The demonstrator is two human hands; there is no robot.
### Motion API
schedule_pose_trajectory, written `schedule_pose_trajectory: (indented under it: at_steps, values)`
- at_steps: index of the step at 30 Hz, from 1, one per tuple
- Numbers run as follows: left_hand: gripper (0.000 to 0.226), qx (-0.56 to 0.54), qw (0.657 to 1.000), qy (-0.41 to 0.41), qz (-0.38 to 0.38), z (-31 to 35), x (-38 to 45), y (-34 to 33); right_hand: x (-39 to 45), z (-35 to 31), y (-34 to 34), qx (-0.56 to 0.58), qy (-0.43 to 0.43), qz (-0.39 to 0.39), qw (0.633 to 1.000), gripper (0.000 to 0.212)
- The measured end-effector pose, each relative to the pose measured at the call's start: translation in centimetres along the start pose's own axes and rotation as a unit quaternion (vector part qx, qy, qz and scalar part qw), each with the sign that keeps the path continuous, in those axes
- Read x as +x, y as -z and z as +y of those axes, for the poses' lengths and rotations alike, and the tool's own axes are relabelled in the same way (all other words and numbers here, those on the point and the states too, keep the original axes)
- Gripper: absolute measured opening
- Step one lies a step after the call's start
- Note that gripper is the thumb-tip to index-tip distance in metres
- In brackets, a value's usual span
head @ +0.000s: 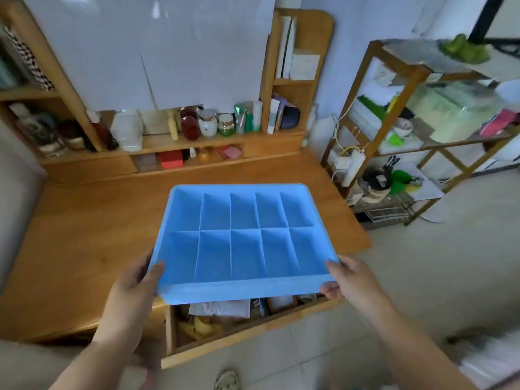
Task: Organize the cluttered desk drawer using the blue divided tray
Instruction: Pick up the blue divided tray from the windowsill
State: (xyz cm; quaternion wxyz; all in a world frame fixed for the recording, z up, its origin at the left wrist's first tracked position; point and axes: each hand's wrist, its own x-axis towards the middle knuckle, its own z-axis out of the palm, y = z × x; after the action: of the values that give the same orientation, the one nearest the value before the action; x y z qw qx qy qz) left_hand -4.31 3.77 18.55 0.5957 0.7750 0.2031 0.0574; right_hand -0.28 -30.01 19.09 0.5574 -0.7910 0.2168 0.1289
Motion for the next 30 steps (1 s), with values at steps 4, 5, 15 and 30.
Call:
schedule_pose_trajectory:
  at_steps: [4,5,15,30]
  values:
    - [0.039,0.029,0.998,0.055,-0.013,-0.5,4.5,-2.0,3.8,-1.0,0.2,-0.037,-0.047,-0.018,0.998,0.018]
    - [0.039,0.023,0.998,0.061,-0.023,-0.7,5.3,-2.8,4.9,-1.2,0.5,-0.04,-0.056,-0.022,0.997,0.017]
    - [0.052,-0.07,0.973,0.154,-0.159,0.2,11.4,-17.1,23.1,-2.1,8.5,-0.06,-0.04,-0.017,0.997,0.013]
    - [0.025,0.061,0.976,0.206,0.043,-3.8,9.2,-27.3,31.6,4.1,13.4,-0.158,-0.007,-0.091,0.983,0.033]
